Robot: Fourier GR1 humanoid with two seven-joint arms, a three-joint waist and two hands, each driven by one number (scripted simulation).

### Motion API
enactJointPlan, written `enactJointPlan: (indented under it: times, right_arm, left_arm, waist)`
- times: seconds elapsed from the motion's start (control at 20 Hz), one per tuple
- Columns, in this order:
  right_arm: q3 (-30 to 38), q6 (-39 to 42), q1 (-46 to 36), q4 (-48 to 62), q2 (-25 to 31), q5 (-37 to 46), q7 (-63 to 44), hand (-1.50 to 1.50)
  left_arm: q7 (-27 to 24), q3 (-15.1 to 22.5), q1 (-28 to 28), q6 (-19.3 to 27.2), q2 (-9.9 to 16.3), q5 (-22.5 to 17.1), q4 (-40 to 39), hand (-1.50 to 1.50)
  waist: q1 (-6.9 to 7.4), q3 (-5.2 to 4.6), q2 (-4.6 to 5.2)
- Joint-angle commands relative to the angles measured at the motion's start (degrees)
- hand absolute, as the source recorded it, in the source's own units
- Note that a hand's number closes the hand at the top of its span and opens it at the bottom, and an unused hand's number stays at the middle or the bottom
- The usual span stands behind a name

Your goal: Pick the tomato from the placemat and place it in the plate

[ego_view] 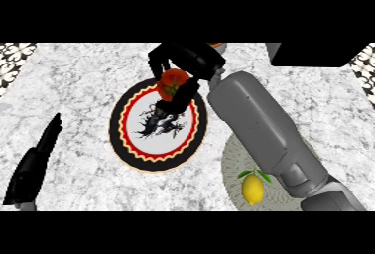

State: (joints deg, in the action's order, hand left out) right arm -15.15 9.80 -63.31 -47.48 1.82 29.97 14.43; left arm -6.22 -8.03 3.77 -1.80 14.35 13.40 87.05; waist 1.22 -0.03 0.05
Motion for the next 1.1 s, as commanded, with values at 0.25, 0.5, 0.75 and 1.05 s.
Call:
enactJointPlan:
  times: [0.25, 0.5, 0.75, 1.05]
  right_arm:
    - [-18.1, -9.4, -1.6, 9.0, -1.8, -10.6, -4.2, 1.5]
    - [-21.2, -12.6, 5.4, 8.2, -1.8, -19.3, -8.9, 1.5]
    - [-26.2, -15.7, 1.5, 10.6, -1.8, -26.3, -11.2, -1.5]
    - [-22.1, -20.7, 1.9, 9.3, -1.8, -35.0, -6.0, -1.5]
  left_arm:
    - [0.5, 0.5, -5.0, -0.6, 0.3, 1.0, -1.9, 0.0]
    - [-0.3, 1.4, -2.7, -0.9, -1.0, 0.5, -0.7, 0.0]
    - [-3.0, 2.0, 0.0, -0.2, -1.3, 2.2, -1.0, 0.0]
    - [-2.0, 0.9, -2.1, -1.1, -0.9, 0.8, -1.9, 0.0]
  waist:
    - [2.53, -0.02, 0.62]
    - [3.29, 0.01, 0.66]
    - [3.43, 0.0, 0.73]
    - [2.87, 0.04, 0.77]
